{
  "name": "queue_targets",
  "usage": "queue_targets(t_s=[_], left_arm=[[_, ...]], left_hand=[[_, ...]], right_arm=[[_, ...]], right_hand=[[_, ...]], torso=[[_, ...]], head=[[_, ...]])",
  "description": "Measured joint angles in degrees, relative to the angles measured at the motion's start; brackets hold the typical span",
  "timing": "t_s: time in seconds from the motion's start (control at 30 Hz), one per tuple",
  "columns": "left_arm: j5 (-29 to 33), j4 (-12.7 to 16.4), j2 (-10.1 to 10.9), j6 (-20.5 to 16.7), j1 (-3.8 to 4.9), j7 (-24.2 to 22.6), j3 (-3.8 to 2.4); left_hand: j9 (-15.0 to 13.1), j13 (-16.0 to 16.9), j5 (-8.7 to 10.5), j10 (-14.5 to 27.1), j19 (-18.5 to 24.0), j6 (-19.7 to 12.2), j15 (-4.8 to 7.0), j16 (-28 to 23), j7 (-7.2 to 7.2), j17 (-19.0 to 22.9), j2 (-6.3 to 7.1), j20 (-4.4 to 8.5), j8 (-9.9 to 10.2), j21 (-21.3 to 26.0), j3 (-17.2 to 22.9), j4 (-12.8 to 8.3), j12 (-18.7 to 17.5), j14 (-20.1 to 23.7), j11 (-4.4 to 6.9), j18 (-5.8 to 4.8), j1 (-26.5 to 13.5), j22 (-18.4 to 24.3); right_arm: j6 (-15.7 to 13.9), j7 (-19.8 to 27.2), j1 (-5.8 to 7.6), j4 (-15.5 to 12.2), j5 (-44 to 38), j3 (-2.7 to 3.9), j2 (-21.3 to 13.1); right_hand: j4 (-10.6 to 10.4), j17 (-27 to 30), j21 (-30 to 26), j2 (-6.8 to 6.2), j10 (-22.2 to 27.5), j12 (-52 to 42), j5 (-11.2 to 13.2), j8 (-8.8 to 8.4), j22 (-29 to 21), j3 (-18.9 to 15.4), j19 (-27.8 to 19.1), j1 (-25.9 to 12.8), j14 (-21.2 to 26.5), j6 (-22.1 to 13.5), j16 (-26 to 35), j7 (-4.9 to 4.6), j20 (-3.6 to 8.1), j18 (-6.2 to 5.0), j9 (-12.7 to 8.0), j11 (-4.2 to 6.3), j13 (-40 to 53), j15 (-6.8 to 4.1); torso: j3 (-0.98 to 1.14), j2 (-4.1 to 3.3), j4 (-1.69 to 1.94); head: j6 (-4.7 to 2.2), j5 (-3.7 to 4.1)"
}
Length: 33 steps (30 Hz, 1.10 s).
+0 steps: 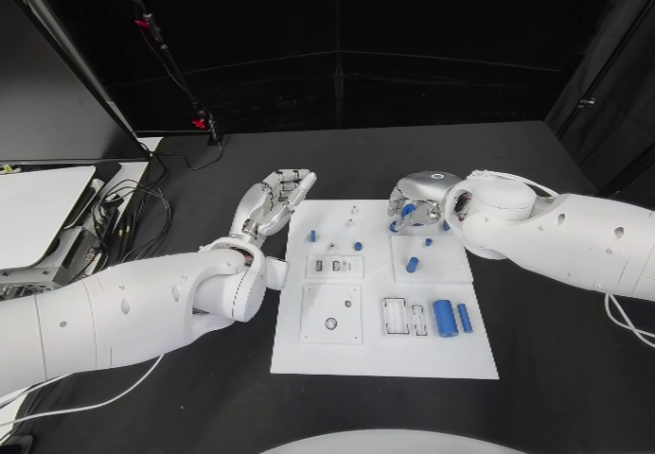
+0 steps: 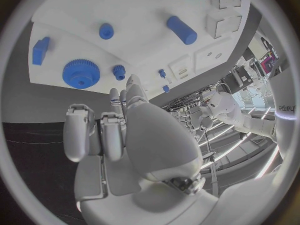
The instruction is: Assemble the parts on the task board
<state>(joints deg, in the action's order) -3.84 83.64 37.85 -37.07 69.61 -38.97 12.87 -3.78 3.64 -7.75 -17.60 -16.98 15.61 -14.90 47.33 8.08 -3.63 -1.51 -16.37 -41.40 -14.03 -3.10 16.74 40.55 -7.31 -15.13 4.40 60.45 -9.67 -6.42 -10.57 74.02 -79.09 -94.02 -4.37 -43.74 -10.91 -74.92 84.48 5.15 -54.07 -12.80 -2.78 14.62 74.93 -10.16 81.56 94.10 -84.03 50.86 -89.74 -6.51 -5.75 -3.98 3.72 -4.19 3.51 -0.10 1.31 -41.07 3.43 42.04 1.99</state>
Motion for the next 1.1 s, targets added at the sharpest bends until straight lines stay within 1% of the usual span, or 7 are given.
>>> queue_targets(t_s=[0.13,0.2,0.23,0.33,0.5,0.77,1.1], left_arm=[[0.0,0.0,0.0,0.1,-0.02,0.0,0.0],[0.0,0.0,0.0,0.1,-0.02,0.0,0.0],[0.0,-0.1,0.0,0.1,-0.02,0.0,0.0],[0.0,-0.2,0.0,0.2,-0.03,0.0,0.0],[0.0,-0.2,0.0,0.4,-0.03,0.0,0.0],[0.0,-0.2,0.0,0.7,-0.04,0.0,0.0],[0.0,-0.3,0.0,0.9,-0.04,0.0,0.0]], left_hand=[[0.0,0.0,0.0,0.0,0.0,0.0,0.0,0.0,0.0,0.0,-0.01,0.0,0.0,0.0,0.0,0.0,0.0,0.0,0.0,0.0,0.0,0.0],[0.0,0.0,0.0,0.0,0.0,0.0,0.0,0.0,0.0,0.0,-0.3,0.0,0.0,0.0,-0.1,0.1,0.0,0.0,0.0,0.0,0.3,0.0],[0.0,0.0,0.0,0.0,0.0,0.0,0.0,0.0,0.0,0.0,-0.31,0.0,0.0,0.0,-0.1,0.1,0.0,0.0,0.0,0.0,0.3,0.0],[0.0,0.0,0.0,0.0,0.0,0.0,0.0,0.0,0.0,0.0,-0.47,0.0,0.0,0.0,-0.1,0.1,0.0,0.0,0.0,0.0,0.1,0.0],[0.0,0.0,-0.22,0.0,0.0,0.2,0.0,0.0,0.22,0.0,-0.54,0.0,0.0,0.0,-0.3,0.0,0.0,0.0,0.0,0.0,0.1,0.0],[0.0,0.0,-0.22,-0.2,0.0,0.4,0.0,0.0,0.03,0.0,-0.85,0.0,0.0,0.0,-0.3,0.0,0.0,0.0,-0.2,0.0,0.4,0.0],[0.0,0.0,-0.46,-0.2,0.0,0.4,-0.21,0.0,0.03,0.0,-0.85,0.0,0.0,0.0,-0.3,0.0,0.0,-0.2,-0.2,0.0,0.4,0.0]], right_arm=[[0.6,-0.8,-0.5,0.8,-0.6,0.0,0.7],[0.7,-1.1,-0.71,1.1,-0.8,0.0,1.0],[0.7,-1.3,-0.8,1.2,-1.0,0.0,1.2],[0.8,-1.7,-1.06,1.6,-1.4,0.0,1.5],[0.8,-2.5,-1.32,2.4,-2.1,0.0,2.2],[0.9,-3.4,-1.57,3.5,-2.6,0.0,3.2],[1.4,-4.5,-2.04,4.7,-2.8,0.0,4.2]], right_hand=[[-0.2,0.0,0.0,0.24,-0.2,0.3,0.0,-0.28,0.0,0.2,-0.1,0.2,0.0,0.2,0.0,-0.17,-0.13,0.0,0.0,-0.21,0.0,0.01],[-0.3,0.0,0.0,0.32,-0.2,0.5,0.0,-0.28,0.0,0.3,-0.2,0.3,0.0,0.2,0.0,-0.17,-0.21,0.0,0.0,-0.21,0.0,0.01],[-0.4,0.0,0.0,0.38,-0.2,0.5,0.0,-0.55,0.0,0.4,-0.2,0.4,0.0,0.4,0.0,-0.36,-0.21,0.0,0.0,-0.21,0.0,0.01],[-0.4,0.0,0.0,0.68,-0.4,0.8,0.0,-0.74,0.0,0.4,-0.3,0.7,0.1,0.6,0.0,-0.16,-0.33,0.0,0.0,-0.41,0.0,0.32],[-0.6,0.0,0.0,0.46,-0.4,1.7,0.0,-1.69,0.0,0.6,-0.4,0.9,0.0,0.6,0.0,-0.16,-0.4,-0.01,0.0,-0.41,0.0,0.42],[-0.7,0.0,0.0,0.46,-0.4,2.0,0.0,-2.0,0.0,0.7,-0.6,0.9,0.0,0.6,0.0,-0.16,-0.61,-0.01,0.0,-0.41,0.0,0.41],[-0.9,0.0,-0.2,0.68,-1.2,2.0,0.0,-2.55,0.0,0.9,-0.6,1.1,0.1,0.6,0.0,-0.16,-0.61,-0.01,0.0,-0.57,0.0,0.53]], torso=[[0.01,0.03,0.0],[0.0,0.05,0.0],[0.0,0.06,0.0],[-0.01,0.07,0.0],[-0.03,0.1,-0.01],[-0.05,0.14,-0.03],[-0.05,0.2,-0.03]], head=[[0.13,-0.06],[0.2,-0.1],[0.22,-0.13],[0.27,-0.18],[0.47,-0.18],[0.78,-0.37],[0.84,-0.43]])
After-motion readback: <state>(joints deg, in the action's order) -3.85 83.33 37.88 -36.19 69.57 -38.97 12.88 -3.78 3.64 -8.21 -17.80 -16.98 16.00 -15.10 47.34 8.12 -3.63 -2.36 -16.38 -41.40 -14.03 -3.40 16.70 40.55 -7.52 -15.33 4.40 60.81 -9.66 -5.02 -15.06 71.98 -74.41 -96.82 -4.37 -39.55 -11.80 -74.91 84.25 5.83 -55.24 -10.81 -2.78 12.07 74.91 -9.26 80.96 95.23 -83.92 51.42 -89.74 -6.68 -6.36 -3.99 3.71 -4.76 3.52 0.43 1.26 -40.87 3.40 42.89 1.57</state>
